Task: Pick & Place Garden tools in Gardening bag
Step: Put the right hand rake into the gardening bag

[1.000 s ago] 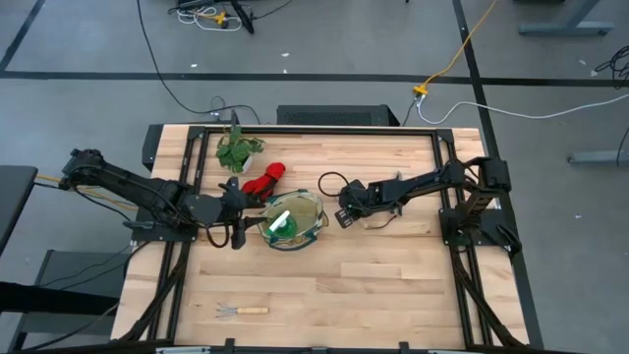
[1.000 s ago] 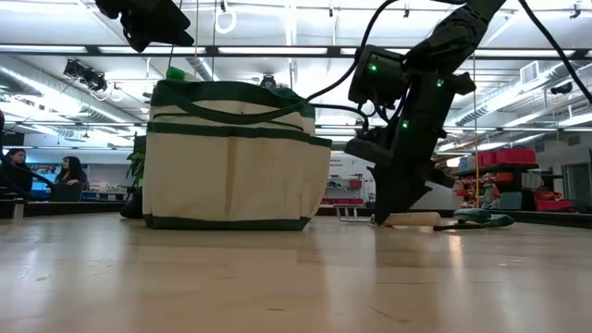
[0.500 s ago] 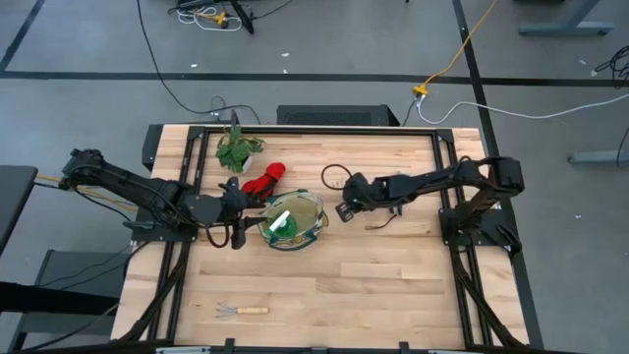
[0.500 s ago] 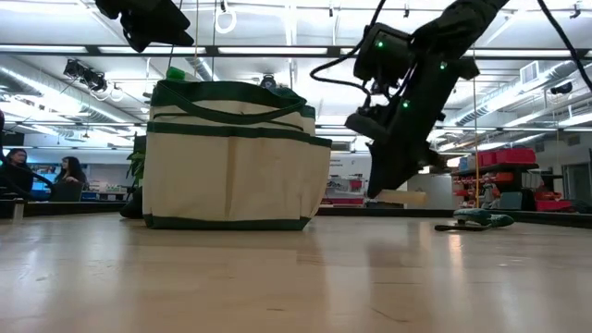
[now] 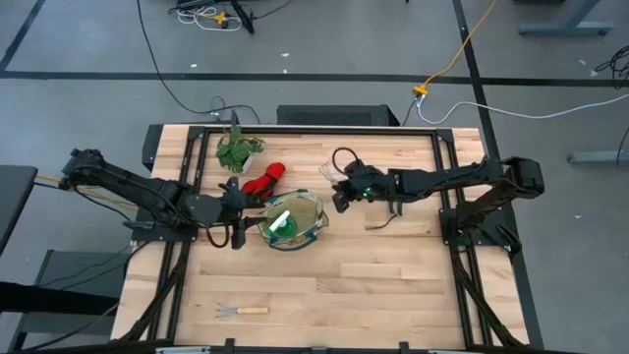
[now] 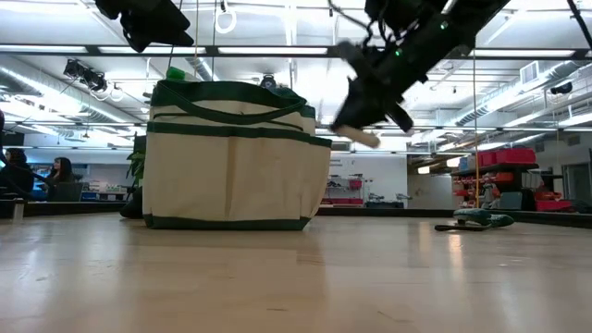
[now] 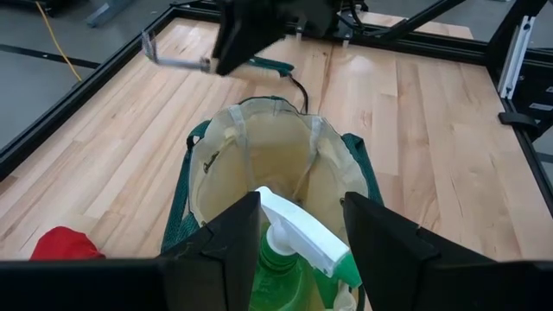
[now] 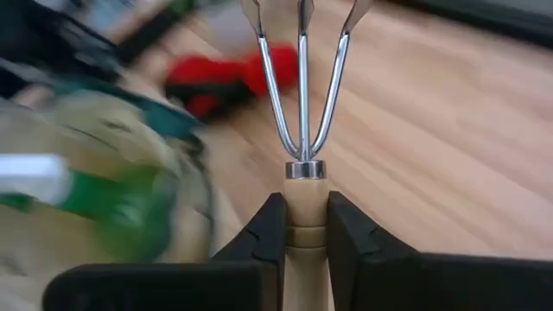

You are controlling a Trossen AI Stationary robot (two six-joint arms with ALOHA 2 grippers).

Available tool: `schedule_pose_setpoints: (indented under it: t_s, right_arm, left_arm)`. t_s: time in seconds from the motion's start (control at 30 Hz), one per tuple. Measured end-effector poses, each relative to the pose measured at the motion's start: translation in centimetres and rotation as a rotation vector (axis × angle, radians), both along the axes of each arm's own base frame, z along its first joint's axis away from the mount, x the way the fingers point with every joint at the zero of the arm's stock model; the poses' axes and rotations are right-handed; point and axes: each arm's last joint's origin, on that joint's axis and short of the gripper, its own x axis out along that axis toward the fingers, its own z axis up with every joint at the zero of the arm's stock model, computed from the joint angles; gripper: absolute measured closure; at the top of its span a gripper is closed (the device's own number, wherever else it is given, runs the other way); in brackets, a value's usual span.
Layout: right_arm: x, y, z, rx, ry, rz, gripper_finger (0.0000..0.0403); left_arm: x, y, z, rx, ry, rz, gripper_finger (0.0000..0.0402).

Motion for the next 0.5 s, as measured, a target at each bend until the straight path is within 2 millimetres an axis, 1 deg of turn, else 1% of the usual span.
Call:
schedule_pose_setpoints:
  t_s: [0.2, 0.5]
  right_arm:
    - [1.0, 0.2, 1.5, -0.034, -0.168, 0.098, 0.0362]
    - [1.7, 1.4, 3.0, -0.107, -0.310, 0.192, 0.0362]
  left_arm:
    - [0.0, 0.0, 0.0, 0.000, 0.000, 0.000, 0.0228]
    - [0.0, 0.0, 0.0, 0.000, 0.000, 0.000, 0.0228]
